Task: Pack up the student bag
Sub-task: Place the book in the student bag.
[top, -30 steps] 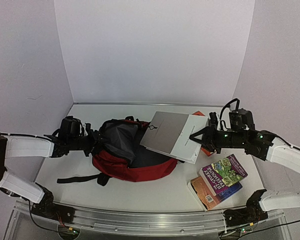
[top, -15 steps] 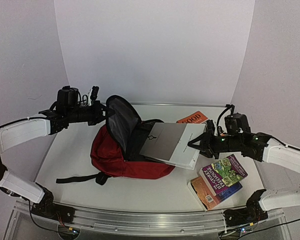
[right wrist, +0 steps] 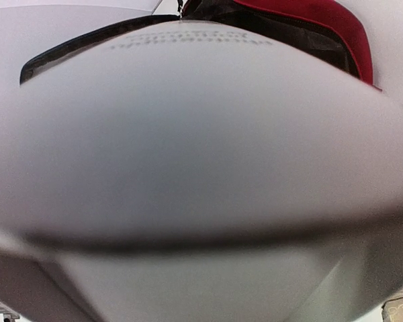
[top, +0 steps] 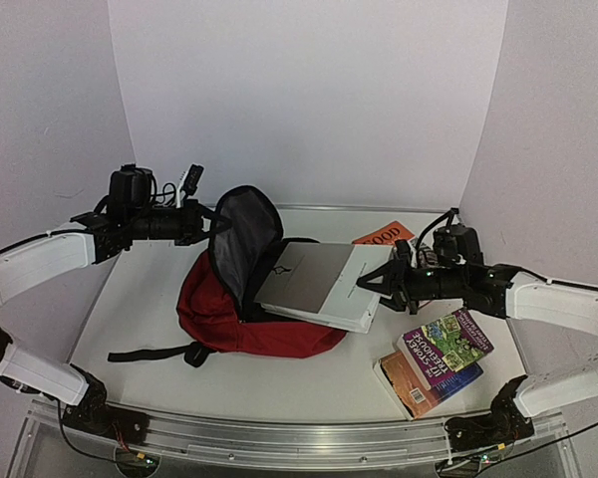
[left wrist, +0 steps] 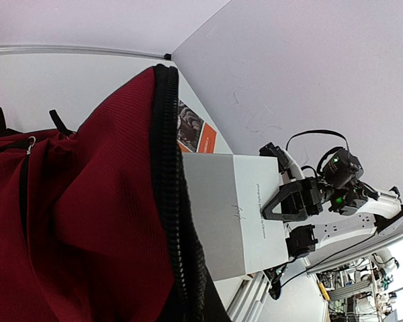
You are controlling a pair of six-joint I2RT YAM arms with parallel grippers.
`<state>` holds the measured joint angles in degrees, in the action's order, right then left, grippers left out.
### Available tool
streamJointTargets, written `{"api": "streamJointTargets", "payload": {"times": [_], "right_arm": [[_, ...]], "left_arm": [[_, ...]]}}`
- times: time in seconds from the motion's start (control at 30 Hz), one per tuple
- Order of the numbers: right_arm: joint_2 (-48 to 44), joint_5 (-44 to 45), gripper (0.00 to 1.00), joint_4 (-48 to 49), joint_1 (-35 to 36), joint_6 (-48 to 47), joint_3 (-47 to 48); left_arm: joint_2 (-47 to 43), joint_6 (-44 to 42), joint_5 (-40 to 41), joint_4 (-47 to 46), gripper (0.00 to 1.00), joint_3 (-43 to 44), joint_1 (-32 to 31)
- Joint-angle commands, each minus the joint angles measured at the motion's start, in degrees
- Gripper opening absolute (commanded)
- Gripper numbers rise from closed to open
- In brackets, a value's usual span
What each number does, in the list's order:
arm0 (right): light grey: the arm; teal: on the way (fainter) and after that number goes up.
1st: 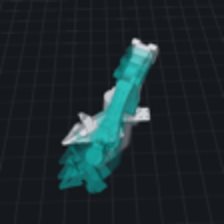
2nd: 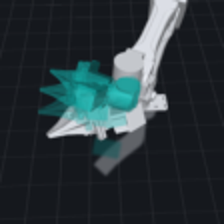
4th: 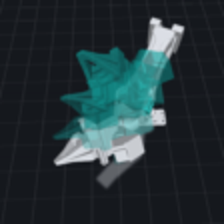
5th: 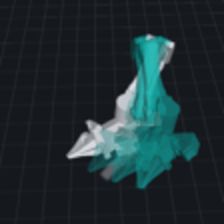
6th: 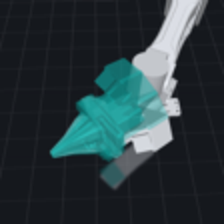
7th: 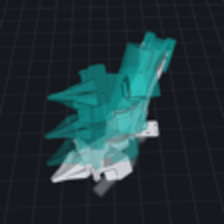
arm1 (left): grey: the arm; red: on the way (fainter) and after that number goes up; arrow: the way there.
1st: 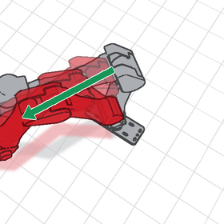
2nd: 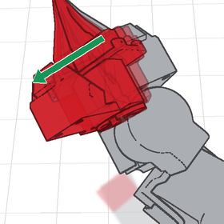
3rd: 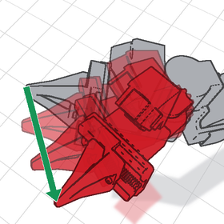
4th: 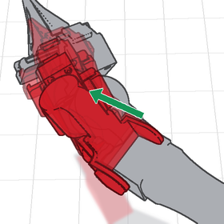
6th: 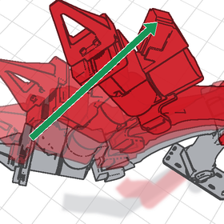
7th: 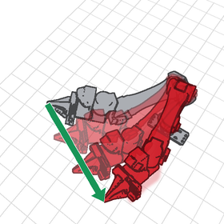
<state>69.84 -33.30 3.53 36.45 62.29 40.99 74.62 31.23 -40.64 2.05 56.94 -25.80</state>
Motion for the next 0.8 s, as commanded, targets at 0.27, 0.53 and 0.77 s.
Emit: {"api": "streamJointTargets", "payload": {"times": [0.27, 0.53, 0.77], "right_arm": [[8.5, 1.2, 0.29, 15.7, 4.2, 5.5, 1.8], [13.9, 2.7, 0.29, 26.3, 5.2, 10.3, 0.7], [20.6, 4.8, 0.29, 31.0, 6.2, 11.8, 2.8]], "left_arm": [[-1.2, -1.1, -6.4, -6.3, 0.00, 8.3, 0.2], [-0.2, -0.3, -8.3, -7.7, 0.00, 9.7, 0.2], [0.3, 0.2, -8.9, -8.6, 0.00, 9.5, 0.2]]}}
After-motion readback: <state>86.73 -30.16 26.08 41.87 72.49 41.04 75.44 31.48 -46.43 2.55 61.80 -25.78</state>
